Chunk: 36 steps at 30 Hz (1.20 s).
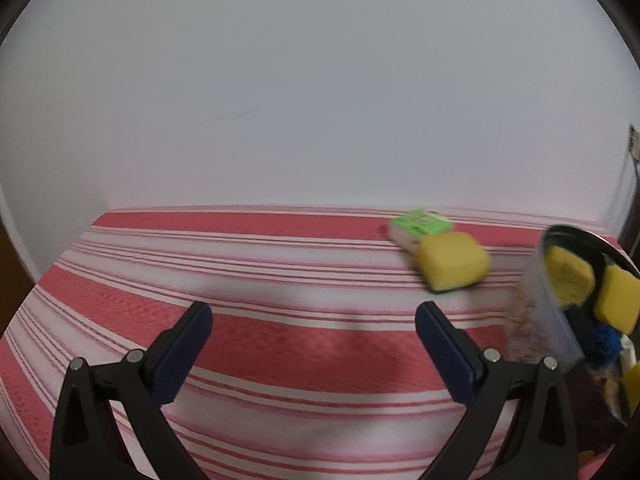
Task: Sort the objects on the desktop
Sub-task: 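Withdraw both open tools from the tin toward the sponge and green pack, then grasp yellow sponge with right tool while left tool grasps green tissue pack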
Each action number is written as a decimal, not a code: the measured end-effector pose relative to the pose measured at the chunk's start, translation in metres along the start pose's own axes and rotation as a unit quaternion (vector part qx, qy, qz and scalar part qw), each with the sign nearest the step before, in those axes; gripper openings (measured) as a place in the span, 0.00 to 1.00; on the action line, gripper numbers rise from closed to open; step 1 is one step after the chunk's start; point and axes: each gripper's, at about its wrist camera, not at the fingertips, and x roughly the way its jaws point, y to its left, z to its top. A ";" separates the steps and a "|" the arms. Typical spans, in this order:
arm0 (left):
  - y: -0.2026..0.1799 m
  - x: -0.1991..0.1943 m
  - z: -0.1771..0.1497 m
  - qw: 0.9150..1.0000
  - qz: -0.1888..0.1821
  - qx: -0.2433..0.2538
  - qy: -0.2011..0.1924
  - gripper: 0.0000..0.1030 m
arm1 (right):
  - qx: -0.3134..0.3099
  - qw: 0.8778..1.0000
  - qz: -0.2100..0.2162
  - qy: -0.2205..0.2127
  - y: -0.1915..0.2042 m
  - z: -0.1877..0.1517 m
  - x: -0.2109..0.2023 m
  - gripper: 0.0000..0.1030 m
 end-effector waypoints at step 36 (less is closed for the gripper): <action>0.135 0.052 0.013 0.984 0.076 -0.144 0.074 1.00 | -0.175 0.863 0.045 0.472 0.142 -0.024 0.284 0.98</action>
